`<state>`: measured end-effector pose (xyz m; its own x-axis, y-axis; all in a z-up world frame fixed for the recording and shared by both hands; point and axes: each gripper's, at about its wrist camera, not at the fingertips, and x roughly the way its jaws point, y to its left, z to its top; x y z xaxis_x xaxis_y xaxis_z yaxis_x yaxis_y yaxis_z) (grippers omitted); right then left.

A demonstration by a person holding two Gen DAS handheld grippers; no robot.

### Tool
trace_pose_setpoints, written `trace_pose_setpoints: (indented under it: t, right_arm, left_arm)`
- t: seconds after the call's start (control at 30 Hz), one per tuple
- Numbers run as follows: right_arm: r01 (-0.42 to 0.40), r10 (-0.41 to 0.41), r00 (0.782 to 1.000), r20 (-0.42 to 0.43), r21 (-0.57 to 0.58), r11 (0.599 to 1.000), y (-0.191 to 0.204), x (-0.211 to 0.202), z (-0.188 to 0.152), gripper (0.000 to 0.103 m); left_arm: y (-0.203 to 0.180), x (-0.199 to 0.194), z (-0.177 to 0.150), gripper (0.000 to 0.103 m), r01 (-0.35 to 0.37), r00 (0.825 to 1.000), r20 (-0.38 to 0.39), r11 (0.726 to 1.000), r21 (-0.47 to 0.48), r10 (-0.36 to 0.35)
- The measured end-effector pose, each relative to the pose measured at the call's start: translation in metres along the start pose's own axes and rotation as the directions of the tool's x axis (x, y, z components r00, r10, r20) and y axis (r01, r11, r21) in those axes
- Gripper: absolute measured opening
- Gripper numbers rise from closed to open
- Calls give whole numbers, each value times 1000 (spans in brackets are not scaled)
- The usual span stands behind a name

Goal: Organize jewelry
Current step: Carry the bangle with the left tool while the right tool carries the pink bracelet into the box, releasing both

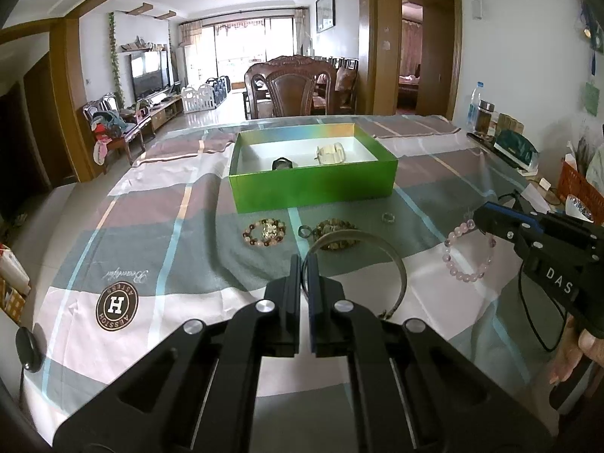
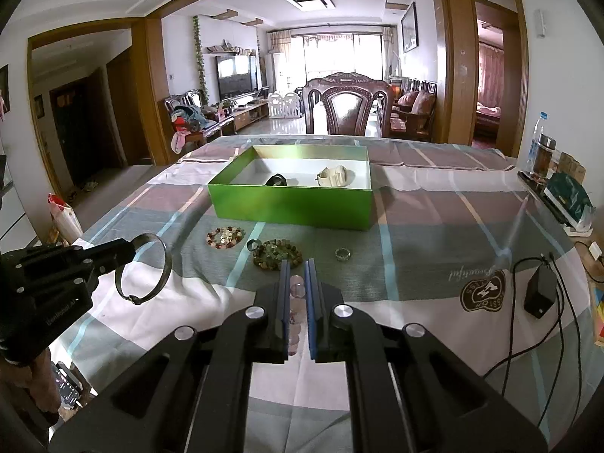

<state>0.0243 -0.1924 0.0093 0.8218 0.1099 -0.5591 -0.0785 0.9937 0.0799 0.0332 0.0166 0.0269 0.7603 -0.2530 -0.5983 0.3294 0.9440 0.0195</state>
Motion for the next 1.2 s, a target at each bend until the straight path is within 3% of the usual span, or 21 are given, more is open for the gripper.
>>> trace_pose_setpoints:
  t: [0.6,0.97,1.2]
  right_arm:
    - [-12,12,1000,-19,3,1000,-6,24,7,8]
    - [7,-3,998,59,-64,998,-10,51,82,8]
    - [-32,34,998,55,-31,999,-23,98,137,8]
  left_arm:
    - [1,26,6,4,18,999,-43,1000,-1,-18]
    - [18,67,86,4,20,1000,-24,1000,-6,-20]
    - [28,117,144,4,13,999,-36,1000,-17,-13]
